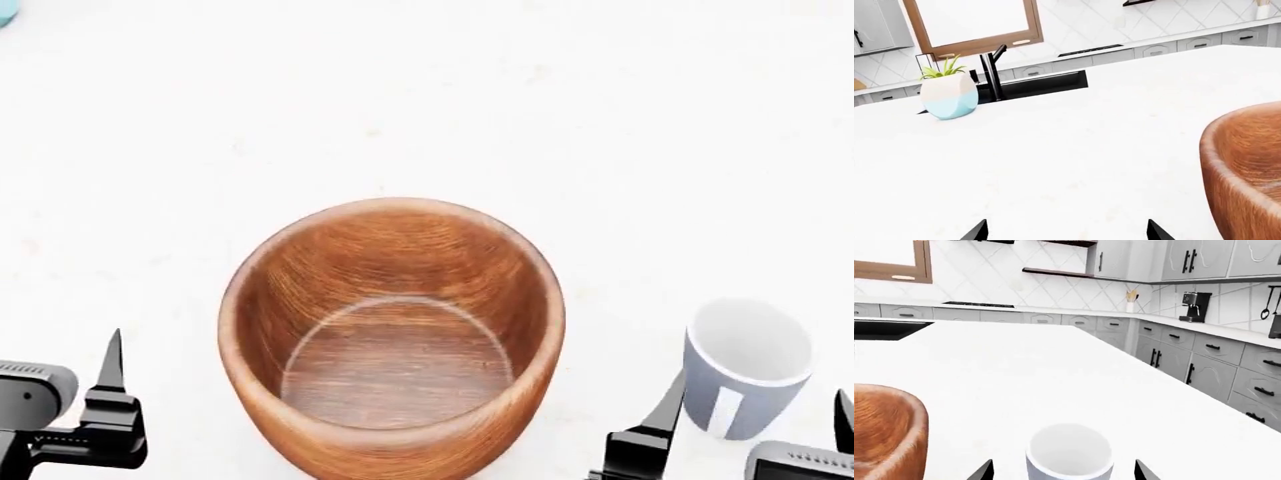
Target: Place the cup inside the bowl on the dining table and move the bowl to any counter.
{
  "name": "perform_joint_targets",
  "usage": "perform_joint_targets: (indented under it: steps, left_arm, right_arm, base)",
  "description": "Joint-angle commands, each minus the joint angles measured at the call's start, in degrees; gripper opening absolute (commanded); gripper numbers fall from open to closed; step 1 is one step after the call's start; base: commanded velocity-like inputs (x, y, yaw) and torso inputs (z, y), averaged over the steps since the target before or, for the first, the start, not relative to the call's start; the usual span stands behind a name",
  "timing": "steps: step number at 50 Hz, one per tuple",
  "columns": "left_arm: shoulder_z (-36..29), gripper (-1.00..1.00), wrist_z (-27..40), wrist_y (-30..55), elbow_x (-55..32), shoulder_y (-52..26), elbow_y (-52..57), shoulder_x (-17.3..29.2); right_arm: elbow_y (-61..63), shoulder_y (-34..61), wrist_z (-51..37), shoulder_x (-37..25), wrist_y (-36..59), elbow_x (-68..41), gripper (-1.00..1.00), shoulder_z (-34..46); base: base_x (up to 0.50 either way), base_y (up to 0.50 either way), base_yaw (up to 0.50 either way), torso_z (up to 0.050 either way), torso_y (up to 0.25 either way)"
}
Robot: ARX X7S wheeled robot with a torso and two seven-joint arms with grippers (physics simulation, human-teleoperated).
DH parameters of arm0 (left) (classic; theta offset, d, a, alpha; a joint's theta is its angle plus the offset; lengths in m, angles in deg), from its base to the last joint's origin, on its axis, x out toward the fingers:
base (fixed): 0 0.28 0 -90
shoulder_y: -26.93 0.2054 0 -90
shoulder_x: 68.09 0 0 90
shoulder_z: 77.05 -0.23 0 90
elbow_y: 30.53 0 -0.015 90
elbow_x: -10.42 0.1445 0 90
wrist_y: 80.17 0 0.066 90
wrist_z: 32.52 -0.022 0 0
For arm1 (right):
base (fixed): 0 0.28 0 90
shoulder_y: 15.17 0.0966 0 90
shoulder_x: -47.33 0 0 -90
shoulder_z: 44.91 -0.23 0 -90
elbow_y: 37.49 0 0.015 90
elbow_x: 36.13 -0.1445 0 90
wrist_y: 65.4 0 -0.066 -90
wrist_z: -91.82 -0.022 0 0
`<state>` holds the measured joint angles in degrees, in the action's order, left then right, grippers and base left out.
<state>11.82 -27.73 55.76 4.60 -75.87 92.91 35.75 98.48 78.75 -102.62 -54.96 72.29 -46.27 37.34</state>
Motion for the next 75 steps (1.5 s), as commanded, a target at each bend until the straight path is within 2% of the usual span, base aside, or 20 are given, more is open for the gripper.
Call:
perform_joint_targets:
  steps: [1, 10, 13, 23, 37, 63, 64, 75]
  left_arm:
    - [0.51, 1.00, 0.09, -2.31, -0.19, 0.07, -0.74, -0.37]
    - [-0.10, 1.00, 0.40, -3.15, -0.26, 0.49, -1.33, -0.56]
    - [0.67, 1.00, 0.24, -3.60, -0.70, 1.02, -1.40, -0.30]
    - [0.99, 1.00, 0.46, -3.62, -1.19, 1.23, -1.53, -0.17]
    - [0.83, 1.00, 0.80, -4.20, -1.50, 1.60, -1.92, 0.07]
    - [0.87, 1.00, 1.17, -5.08, -2.35, 2.07, -2.50, 0.64]
    - [0.85, 1.00, 1.15, -5.16, -2.39, 2.20, -2.49, 0.69]
    - [0.42, 1.00, 1.53, -5.10, -2.46, 1.98, -2.63, 0.83]
  right_arm:
    - [-3.16, -1.42, -3.18, 4.11, 1.14, -0.35, 1.00, -1.98]
    - [-13.12, 4.95, -6.92, 2.58, 0.70, 5.94, 1.00, 7.13]
    - [-13.05, 6.68, -7.50, 2.59, 3.30, 6.69, 1.00, 9.12]
    - [-17.16, 10.65, -7.07, 3.24, 4.04, 4.49, 1.00, 6.45]
    - [-17.82, 7.59, -8.69, 3.61, 1.40, 4.61, 1.00, 5.71]
    - [-23.16, 10.24, -8.25, 3.24, 0.91, 2.77, 1.00, 6.10]
    - [-22.82, 9.97, -9.12, 3.23, 0.72, 3.51, -1.00, 6.31]
    - [-19.49, 8.73, -9.83, 3.42, 1.29, 2.80, -1.00, 6.06]
  base:
    - [0.00, 0.00, 0.00, 0.000, 0.000]
    - [0.00, 0.00, 0.00, 0.000, 0.000]
    - [0.00, 0.00, 0.00, 0.000, 0.000]
    - [0.00, 0.00, 0.00, 0.000, 0.000]
    - [0.00, 0.00, 0.00, 0.000, 0.000]
    - [0.00, 0.00, 0.00, 0.000, 0.000]
    - [0.00, 0.00, 0.00, 0.000, 0.000]
    - [0.00, 0.00, 0.00, 0.000, 0.000]
